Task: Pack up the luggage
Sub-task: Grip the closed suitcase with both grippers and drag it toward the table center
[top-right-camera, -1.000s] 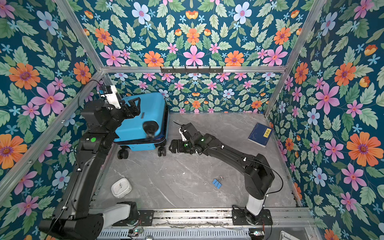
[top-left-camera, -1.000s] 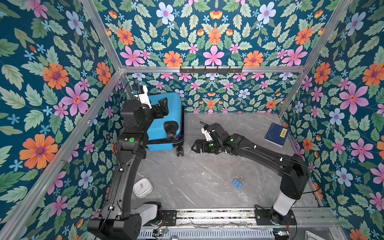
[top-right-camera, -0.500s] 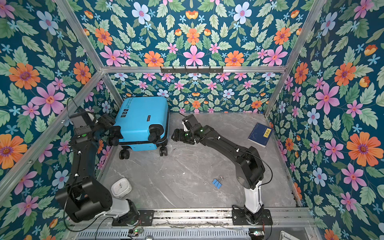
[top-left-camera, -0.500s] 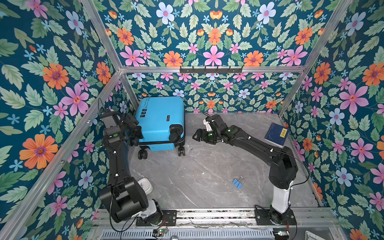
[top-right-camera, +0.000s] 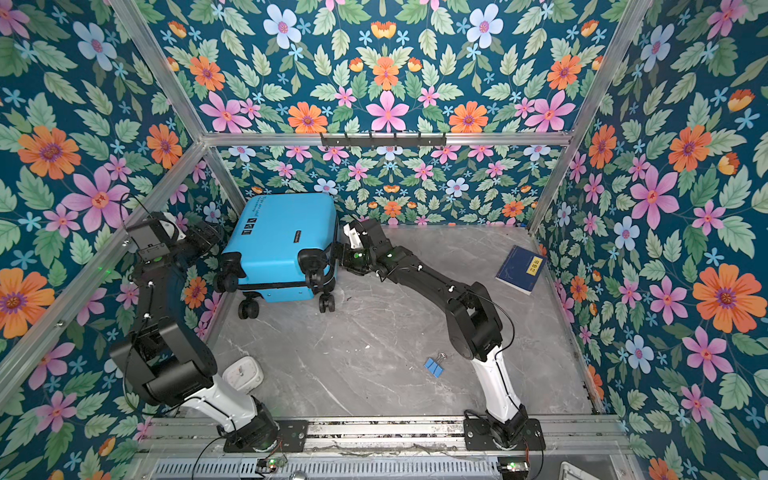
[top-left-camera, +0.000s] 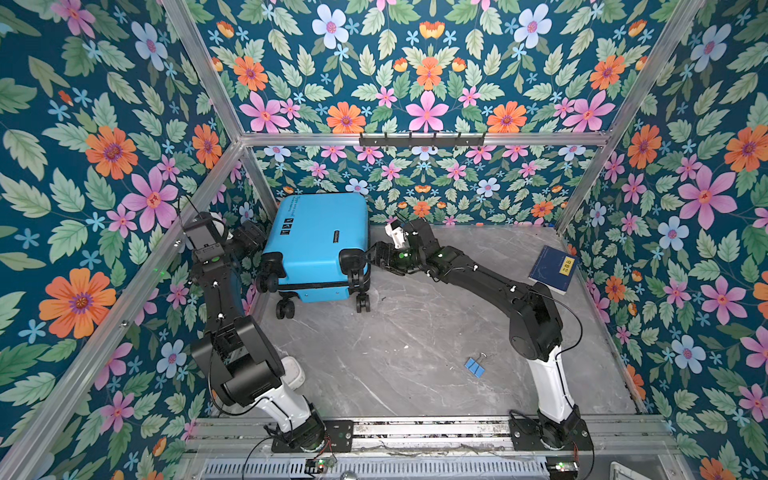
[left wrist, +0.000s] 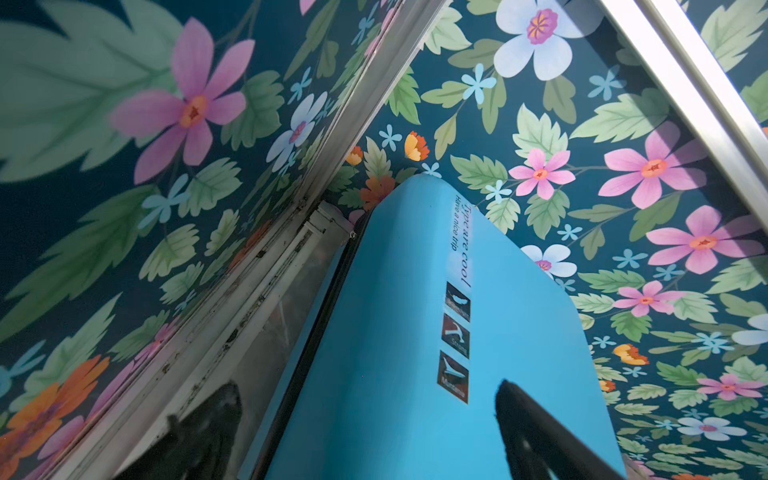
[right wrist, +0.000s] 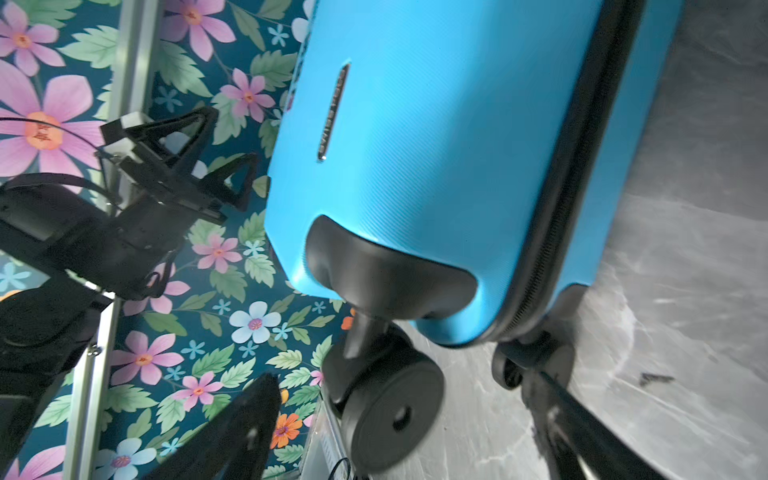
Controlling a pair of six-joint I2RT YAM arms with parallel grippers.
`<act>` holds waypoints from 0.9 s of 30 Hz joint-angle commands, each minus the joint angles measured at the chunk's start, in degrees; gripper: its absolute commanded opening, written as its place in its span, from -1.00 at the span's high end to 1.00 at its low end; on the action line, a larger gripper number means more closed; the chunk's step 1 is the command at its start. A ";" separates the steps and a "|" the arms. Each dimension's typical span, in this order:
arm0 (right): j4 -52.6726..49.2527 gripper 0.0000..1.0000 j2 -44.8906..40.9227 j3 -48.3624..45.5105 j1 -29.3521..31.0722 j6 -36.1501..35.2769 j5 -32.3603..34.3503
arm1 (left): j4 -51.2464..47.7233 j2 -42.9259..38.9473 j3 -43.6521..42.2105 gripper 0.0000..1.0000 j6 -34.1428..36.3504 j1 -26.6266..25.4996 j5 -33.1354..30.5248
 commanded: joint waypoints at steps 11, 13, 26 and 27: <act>-27.31 -0.64 10.32 23.28 5.04 -11.36 12.08 | -2.97 3.75 -3.07 -0.86 -1.96 -2.82 -13.48; -31.26 -0.60 12.37 27.49 5.54 -12.52 13.87 | -3.04 4.16 -2.91 -0.86 -1.71 -3.79 -14.17; -35.86 -0.53 17.64 37.09 7.06 -12.71 14.60 | -2.78 5.39 -2.47 -0.84 -1.96 -6.42 -14.04; -35.98 -0.53 18.14 37.84 7.10 -12.58 14.20 | -2.69 5.48 -2.60 -0.84 -2.04 -6.58 -13.87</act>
